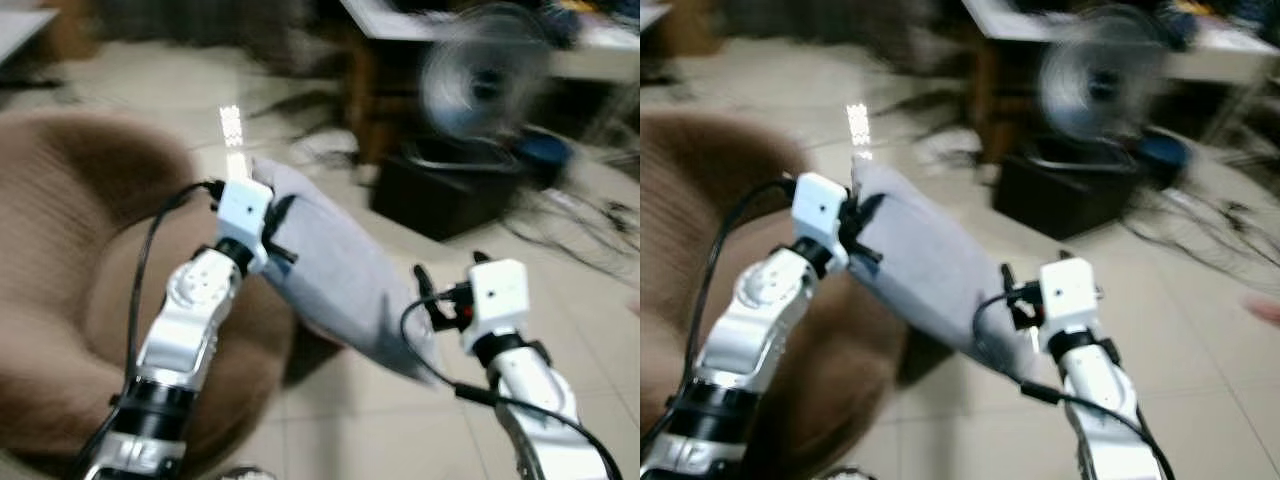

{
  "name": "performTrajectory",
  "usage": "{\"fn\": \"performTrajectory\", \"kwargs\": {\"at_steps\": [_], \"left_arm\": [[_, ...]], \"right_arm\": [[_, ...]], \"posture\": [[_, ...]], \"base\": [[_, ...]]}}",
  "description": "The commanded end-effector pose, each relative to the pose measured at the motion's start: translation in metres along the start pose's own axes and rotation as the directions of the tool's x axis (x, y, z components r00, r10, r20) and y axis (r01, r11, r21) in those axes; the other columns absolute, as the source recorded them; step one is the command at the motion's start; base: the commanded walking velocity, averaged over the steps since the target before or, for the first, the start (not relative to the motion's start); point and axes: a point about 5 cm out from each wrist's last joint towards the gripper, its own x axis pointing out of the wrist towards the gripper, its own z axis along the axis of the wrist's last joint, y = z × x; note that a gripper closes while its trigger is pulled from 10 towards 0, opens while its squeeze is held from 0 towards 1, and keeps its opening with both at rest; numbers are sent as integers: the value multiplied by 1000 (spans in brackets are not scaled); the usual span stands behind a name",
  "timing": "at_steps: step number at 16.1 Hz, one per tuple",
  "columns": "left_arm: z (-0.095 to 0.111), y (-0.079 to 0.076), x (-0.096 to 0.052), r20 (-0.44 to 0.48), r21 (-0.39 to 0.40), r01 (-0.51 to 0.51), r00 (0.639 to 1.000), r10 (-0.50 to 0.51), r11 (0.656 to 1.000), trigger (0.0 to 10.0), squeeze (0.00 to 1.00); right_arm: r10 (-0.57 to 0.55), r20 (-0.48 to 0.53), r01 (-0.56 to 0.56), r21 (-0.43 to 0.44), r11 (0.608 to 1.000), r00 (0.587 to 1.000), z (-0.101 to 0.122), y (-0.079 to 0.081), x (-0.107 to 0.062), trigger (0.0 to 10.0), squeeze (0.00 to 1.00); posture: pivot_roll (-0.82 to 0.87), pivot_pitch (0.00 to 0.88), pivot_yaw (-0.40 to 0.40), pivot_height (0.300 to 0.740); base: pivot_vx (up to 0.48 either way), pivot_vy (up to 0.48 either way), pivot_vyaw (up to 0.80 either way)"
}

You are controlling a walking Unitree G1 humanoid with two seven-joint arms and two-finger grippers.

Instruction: Move the pillow to the sofa from floor

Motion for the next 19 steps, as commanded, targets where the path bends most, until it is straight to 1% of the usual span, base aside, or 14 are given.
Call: {"fn": "performTrajectory", "kwargs": {"at_steps": [1, 4, 8, 9, 10, 12, 13, 14, 15, 16, 17, 18, 19], "left_arm": [[17, 0, 5, 72, 23, 0, 997, -2, 1000, 10000, 0], [19, 0, 4, 76, 42, 10, 997, -14, 999, 10000, 0], [18, -4, 8, 73, 46, 41, 996, -44, 998, 10000, 0], [18, -8, 11, 71, 44, 60, 995, -63, 997, 10000, 0], [15, -15, 17, 51, 53, 103, 993, -106, 993, 10000, 0], [11, -26, 26, 49, 47, 140, 989, -143, 989, 10000, 0], [4, -37, 44, 21, 16, 161, 987, -162, 987, 10000, 0], [3, -46, 55, 14, 3, 182, 983, -183, 983, 10000, 0], [-3, -52, 68, -44, 14, 158, 987, -157, 987, 10000, 0], [-5, -54, 71, -63, 18, 149, 987, -148, 989, 10000, 0], [-11, -51, 78, -134, 55, 105, 986, -97, 993, 10000, 0], [-15, -45, 80, -185, 98, 66, 982, -47, 993, 10000, 0], [-20, -34, 82, -249, 167, 15, 968, 27, 986, 10000, 0]], "right_arm": [[0, -15, 0, -11, 1000, 1000, -5, -4, -2, 10000, 0], [17, -16, -17, -8, 1000, 1000, -6, -2, -1, 10000, 0], [-1, -19, 1, -12, 1000, 1000, -9, -4, -3, 10000, 0], [-15, -18, 15, -14, 1000, 1000, -10, -6, -4, 10000, 0], [-49, -13, 49, -10, 999, 999, -11, -9, -4, 10000, 0], [-74, -36, 73, -7, 997, 997, -15, -12, -4, 10000, 0], [-80, -44, 79, -7, 997, 996, -18, -13, -5, 10000, 0], [-82, -42, 82, -2, 997, 996, -18, -13, -5, 10000, 0], [-48, -27, 49, 8, 999, 998, -16, -11, -8, 10000, 0], [-36, -22, 37, 11, 999, 999, -16, -11, -10, 10000, 0], [43, -30, -42, 20, 999, 999, -17, -5, -14, 10000, 0], [120, -45, -118, 33, 992, 992, -19, 0, -19, 10000, 0], [238, -66, -235, 56, 970, 969, -21, 7, -27, 10000, 0]], "posture": [[33, 0, -45, 740], [41, 0, -47, 740], [35, 0, -31, 740], [34, 0, -31, 740], [35, 0, -31, 740], [34, 0, -32, 740], [28, 0, -29, 740], [21, 0, -24, 740], [12, 0, -18, 740], [12, 0, -18, 740], [-6, 0, -2, 740], [-15, 0, 5, 740], [-20, 0, 9, 740]], "base": [[341, 0, 800], [340, 0, 800], [346, 0, 800], [345, 0, 800], [322, 0, 656], [0, 0, 0], [0, 0, 0], [0, 0, 0], [0, 0, 0], [0, 0, 0], [0, 0, 0], [0, 0, 0], [0, 0, 0]]}}
